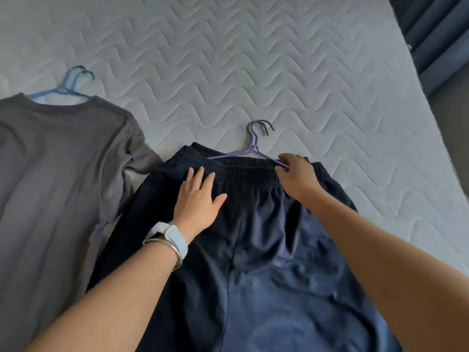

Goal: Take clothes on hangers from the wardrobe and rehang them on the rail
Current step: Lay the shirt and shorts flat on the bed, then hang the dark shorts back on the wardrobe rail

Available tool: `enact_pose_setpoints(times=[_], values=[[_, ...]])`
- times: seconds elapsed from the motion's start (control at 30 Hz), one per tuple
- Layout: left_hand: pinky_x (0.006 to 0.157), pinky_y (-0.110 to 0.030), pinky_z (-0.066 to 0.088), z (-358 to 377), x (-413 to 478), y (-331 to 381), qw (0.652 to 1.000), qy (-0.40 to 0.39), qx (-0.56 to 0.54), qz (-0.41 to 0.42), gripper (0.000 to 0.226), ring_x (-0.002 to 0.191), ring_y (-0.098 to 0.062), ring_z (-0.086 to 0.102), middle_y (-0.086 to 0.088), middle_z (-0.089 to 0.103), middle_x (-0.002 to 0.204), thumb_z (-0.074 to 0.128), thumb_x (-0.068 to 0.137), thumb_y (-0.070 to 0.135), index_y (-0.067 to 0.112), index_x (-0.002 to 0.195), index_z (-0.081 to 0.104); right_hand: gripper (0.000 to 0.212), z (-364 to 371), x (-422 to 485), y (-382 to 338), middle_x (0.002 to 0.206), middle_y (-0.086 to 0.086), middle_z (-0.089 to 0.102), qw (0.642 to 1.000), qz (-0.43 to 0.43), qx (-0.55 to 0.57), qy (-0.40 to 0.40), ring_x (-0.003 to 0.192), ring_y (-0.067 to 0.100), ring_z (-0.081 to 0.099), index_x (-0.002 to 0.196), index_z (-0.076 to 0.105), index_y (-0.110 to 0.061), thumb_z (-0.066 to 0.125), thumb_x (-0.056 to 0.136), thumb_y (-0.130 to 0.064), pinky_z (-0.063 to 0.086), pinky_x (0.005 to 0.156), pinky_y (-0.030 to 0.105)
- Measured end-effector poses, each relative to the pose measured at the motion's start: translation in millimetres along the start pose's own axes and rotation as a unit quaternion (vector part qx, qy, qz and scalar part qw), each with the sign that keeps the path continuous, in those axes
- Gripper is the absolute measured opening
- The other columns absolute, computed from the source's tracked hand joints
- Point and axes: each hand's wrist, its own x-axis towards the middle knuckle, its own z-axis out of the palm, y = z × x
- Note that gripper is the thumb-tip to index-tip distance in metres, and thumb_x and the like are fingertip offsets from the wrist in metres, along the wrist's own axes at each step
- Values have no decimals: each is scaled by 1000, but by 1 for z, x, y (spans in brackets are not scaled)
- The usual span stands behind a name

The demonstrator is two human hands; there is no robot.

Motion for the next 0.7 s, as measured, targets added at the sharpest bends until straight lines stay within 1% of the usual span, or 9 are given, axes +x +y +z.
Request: enact_pose_setpoints(times=[0.07,0.13,0.27,0.37,0.43,0.5,0.6,0.63,0.7], values=[[118,-36,2,12,6,-5,1000,-9,0,-2,62,145,-24,-8,-5,-1,158,35,94,44,17,146,15,45,10,21,1,140,16,44,999,4,-18,-30,130,30,39,137,40,-5,44,94,-18,30,106,32],[118,-35,3,20,5,-10,1000,-7,-6,1,62,145,-23,-9,-4,-2,158,35,94,45,18,146,14,48,17,34,3,140,16,46,997,13,-40,-61,130,32,41,140,35,-7,45,95,-22,33,107,36],[118,-36,7,18,0,-13,999,-7,-31,12,60,146,-22,-7,-2,1,158,39,94,41,16,145,21,35,15,34,-4,124,15,60,997,1,-72,-2,118,34,51,123,56,-10,50,92,-24,41,101,41],[119,-37,9,6,-8,-6,994,-40,-104,-7,57,146,-22,-3,-4,6,158,38,95,39,14,144,25,25,-2,16,-21,108,15,67,999,-27,-26,28,106,32,58,104,67,-10,53,89,-24,47,91,40],[119,-37,13,-10,-20,7,981,-28,-192,-13,53,145,-22,7,-7,15,156,38,95,38,14,142,29,22,-18,-3,-34,101,10,70,998,-52,-7,17,99,27,61,97,70,-14,57,87,-28,49,85,36],[116,-32,22,-34,-35,30,960,22,-278,7,50,141,-19,24,-7,30,151,39,95,36,13,140,36,20,-35,-29,-49,93,5,70,997,-73,2,-1,90,20,62,94,71,-16,60,86,-30,48,78,30],[98,-26,39,-78,-60,72,908,27,-419,-6,45,119,-13,49,0,55,125,46,91,39,12,128,49,19,-59,-77,-74,70,-3,63,994,-84,65,-20,64,9,55,92,72,-10,61,86,-25,40,63,22],[85,-23,43,-91,-68,84,885,24,-464,-21,39,103,-12,55,2,60,107,50,90,37,10,117,57,19,-68,-95,-83,64,-6,60,993,-83,84,-23,60,7,53,93,72,-10,59,87,-22,39,60,21],[63,-20,40,-114,-89,99,847,58,-526,-39,27,71,-10,54,-1,57,77,54,88,30,4,88,62,22,-87,-133,-103,63,-7,59,990,-96,95,-45,62,9,55,98,71,-11,50,91,-15,44,63,22]])
